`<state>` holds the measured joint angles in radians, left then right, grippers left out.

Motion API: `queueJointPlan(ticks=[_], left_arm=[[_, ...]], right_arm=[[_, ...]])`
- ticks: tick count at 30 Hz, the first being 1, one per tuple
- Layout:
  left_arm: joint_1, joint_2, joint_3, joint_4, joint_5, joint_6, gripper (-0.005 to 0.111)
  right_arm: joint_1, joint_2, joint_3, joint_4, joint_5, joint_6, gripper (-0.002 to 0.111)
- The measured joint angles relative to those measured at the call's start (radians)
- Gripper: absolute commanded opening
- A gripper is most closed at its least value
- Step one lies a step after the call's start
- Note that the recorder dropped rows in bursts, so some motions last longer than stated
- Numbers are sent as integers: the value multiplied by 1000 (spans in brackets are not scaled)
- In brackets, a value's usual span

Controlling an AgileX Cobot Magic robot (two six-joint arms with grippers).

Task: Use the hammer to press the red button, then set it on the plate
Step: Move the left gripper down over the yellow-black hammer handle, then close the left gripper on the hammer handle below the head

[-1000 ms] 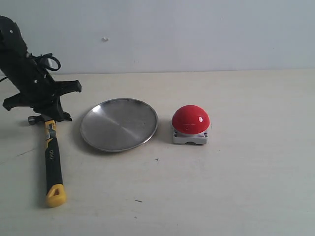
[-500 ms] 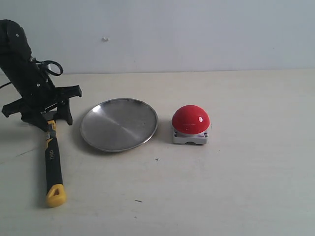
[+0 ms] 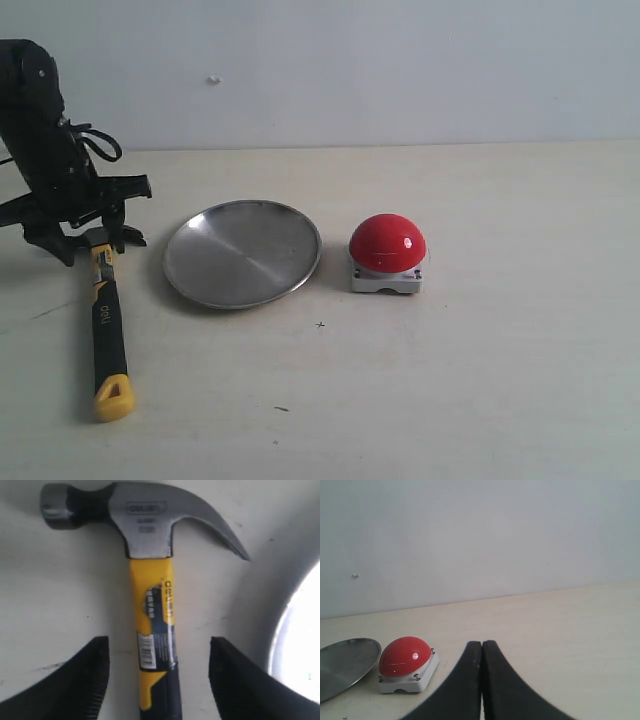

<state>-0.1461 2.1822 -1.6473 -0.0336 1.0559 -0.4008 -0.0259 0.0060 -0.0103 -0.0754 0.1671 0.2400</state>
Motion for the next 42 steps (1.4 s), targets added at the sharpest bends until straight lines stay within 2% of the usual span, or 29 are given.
queueJointPlan(ticks=[20, 42], left_arm=[[2, 70, -4, 14, -97, -29, 55], [24, 108, -13, 16, -100, -43, 54]], right_arm=[[0, 0, 0, 0, 4, 0, 0], [0, 0, 0, 0, 7, 0, 0]])
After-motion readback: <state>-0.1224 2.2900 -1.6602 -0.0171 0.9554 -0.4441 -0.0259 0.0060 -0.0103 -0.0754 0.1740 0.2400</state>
